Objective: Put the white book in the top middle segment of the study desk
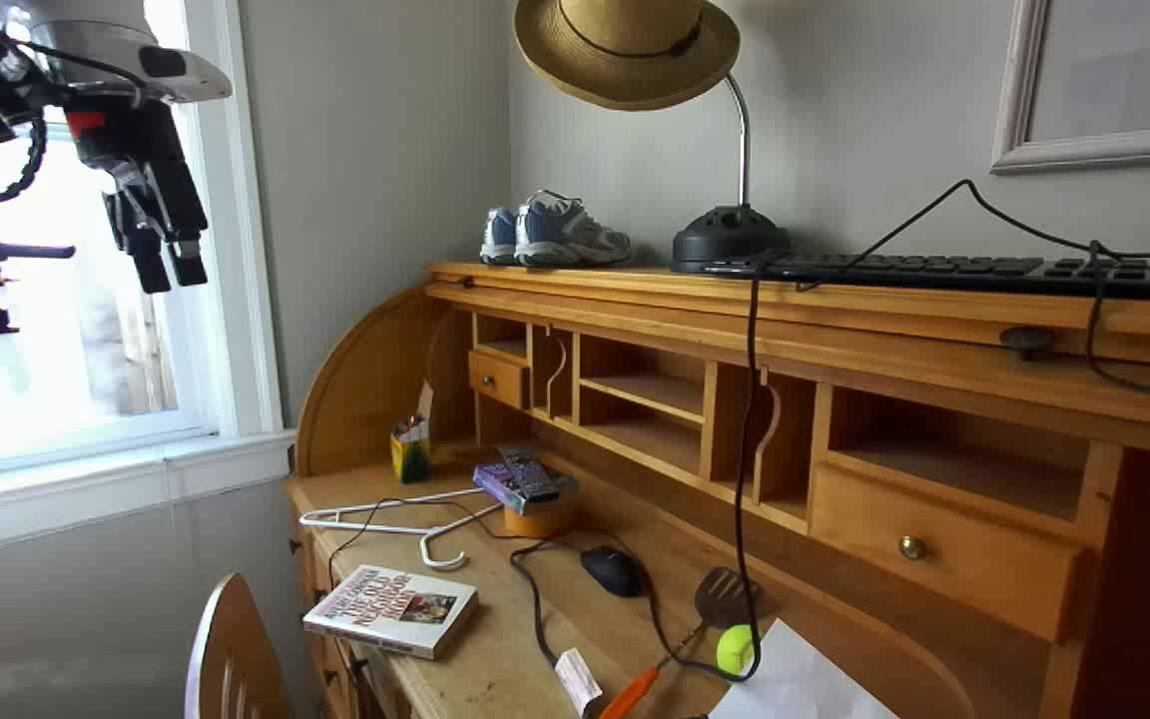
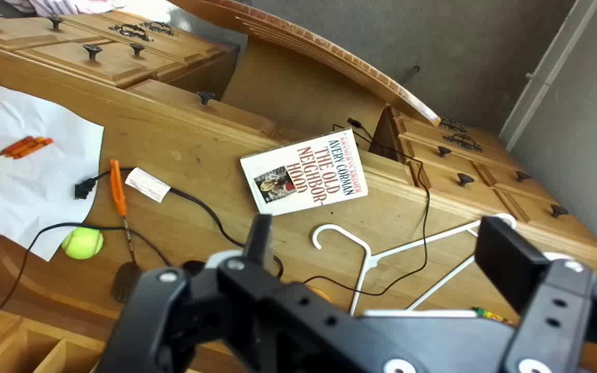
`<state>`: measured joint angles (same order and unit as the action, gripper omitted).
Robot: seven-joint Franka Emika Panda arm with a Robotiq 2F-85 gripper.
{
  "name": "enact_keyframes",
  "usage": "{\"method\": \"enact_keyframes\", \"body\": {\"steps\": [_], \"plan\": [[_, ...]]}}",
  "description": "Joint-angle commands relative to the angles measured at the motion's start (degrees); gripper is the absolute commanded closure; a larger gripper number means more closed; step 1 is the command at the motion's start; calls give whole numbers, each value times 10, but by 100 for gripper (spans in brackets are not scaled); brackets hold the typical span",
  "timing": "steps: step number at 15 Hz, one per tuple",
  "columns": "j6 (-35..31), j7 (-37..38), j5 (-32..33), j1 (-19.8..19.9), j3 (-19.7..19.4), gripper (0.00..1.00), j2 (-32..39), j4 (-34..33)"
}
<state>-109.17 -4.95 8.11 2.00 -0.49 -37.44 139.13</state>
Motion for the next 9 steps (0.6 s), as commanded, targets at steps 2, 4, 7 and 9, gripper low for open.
{"method": "enact_keyframes", "body": {"steps": [2,4,7,9], "plan": [[1,2,2,-5,-3,0,0,-1],[1,2,2,-5,-3,0,0,-1],[-3,-9,-6,-7,-13,0,8,0],[-30,-26,-27,-12,-36,0,17,10]]}}
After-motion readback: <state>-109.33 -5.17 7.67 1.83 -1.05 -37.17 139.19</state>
